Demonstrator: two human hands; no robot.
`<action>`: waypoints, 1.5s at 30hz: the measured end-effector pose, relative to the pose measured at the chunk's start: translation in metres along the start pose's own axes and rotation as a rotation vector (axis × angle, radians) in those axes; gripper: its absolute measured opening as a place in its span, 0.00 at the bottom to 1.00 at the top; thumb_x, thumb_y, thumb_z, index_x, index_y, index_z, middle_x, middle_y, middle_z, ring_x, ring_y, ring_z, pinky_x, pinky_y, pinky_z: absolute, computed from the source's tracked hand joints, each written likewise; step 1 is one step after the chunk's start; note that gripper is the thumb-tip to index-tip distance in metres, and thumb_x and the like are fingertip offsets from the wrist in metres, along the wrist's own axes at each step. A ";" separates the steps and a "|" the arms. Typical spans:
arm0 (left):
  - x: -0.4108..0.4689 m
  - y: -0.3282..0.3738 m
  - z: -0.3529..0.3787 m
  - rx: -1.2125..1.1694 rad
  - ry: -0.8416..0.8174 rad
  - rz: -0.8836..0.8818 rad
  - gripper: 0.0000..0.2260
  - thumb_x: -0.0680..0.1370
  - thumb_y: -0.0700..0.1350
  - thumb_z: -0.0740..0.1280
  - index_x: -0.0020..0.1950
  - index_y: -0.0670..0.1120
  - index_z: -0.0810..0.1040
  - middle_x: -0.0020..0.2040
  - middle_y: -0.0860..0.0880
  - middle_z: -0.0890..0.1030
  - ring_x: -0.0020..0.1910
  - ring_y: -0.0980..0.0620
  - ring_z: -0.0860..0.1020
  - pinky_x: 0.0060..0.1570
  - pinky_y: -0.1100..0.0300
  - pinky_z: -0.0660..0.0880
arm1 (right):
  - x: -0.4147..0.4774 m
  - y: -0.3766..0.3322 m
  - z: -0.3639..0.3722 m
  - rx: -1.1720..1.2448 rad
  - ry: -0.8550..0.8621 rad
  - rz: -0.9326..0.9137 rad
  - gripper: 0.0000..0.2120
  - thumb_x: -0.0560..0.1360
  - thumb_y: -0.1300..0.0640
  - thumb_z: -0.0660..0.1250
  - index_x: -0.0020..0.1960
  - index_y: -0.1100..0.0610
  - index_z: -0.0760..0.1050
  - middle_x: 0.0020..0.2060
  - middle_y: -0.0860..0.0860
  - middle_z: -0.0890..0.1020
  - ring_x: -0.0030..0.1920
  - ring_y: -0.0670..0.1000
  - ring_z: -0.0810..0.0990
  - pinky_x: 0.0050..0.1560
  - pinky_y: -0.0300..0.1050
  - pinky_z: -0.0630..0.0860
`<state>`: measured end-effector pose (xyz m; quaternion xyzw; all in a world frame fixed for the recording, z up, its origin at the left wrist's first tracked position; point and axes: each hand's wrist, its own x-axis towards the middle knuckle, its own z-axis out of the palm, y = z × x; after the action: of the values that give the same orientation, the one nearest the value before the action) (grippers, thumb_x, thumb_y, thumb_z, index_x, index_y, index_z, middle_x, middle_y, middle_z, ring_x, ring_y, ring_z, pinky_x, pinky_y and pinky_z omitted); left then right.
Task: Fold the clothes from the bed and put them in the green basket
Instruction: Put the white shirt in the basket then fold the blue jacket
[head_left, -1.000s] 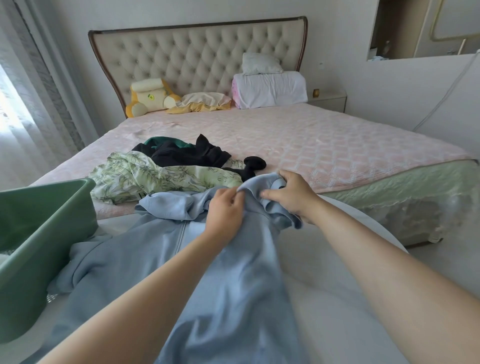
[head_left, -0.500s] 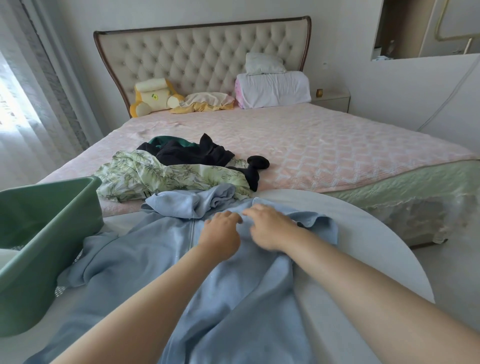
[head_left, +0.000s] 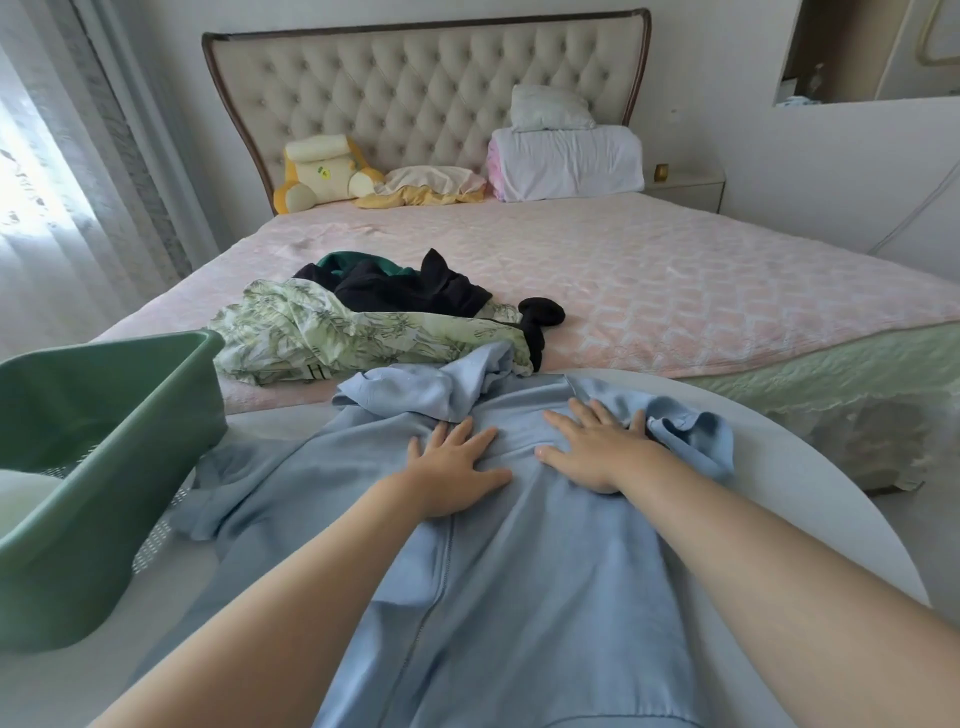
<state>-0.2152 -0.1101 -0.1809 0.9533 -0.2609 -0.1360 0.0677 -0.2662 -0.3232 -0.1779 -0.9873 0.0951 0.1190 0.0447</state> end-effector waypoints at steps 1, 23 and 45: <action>-0.003 -0.007 -0.001 -0.030 0.055 0.018 0.31 0.80 0.64 0.57 0.80 0.59 0.53 0.82 0.53 0.49 0.80 0.47 0.46 0.77 0.44 0.46 | 0.000 -0.007 -0.005 -0.056 0.011 0.018 0.33 0.80 0.32 0.46 0.81 0.41 0.45 0.82 0.52 0.44 0.81 0.57 0.40 0.72 0.76 0.37; -0.171 -0.127 -0.020 0.064 0.149 -0.121 0.29 0.77 0.59 0.65 0.75 0.54 0.62 0.74 0.46 0.61 0.74 0.44 0.58 0.71 0.48 0.61 | -0.110 -0.179 0.015 -0.030 0.111 -0.564 0.32 0.77 0.37 0.63 0.77 0.47 0.61 0.75 0.52 0.61 0.77 0.54 0.57 0.75 0.54 0.56; -0.294 -0.149 -0.032 0.053 0.023 0.122 0.15 0.72 0.37 0.65 0.47 0.59 0.76 0.48 0.57 0.76 0.46 0.52 0.75 0.48 0.58 0.75 | -0.227 -0.228 0.031 0.122 -0.029 -0.738 0.16 0.71 0.57 0.65 0.57 0.46 0.70 0.50 0.47 0.81 0.49 0.51 0.78 0.45 0.46 0.73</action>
<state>-0.3770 0.1706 -0.1143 0.9386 -0.3212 -0.1138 0.0535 -0.4448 -0.0562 -0.1374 -0.9489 -0.2609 0.1030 0.1445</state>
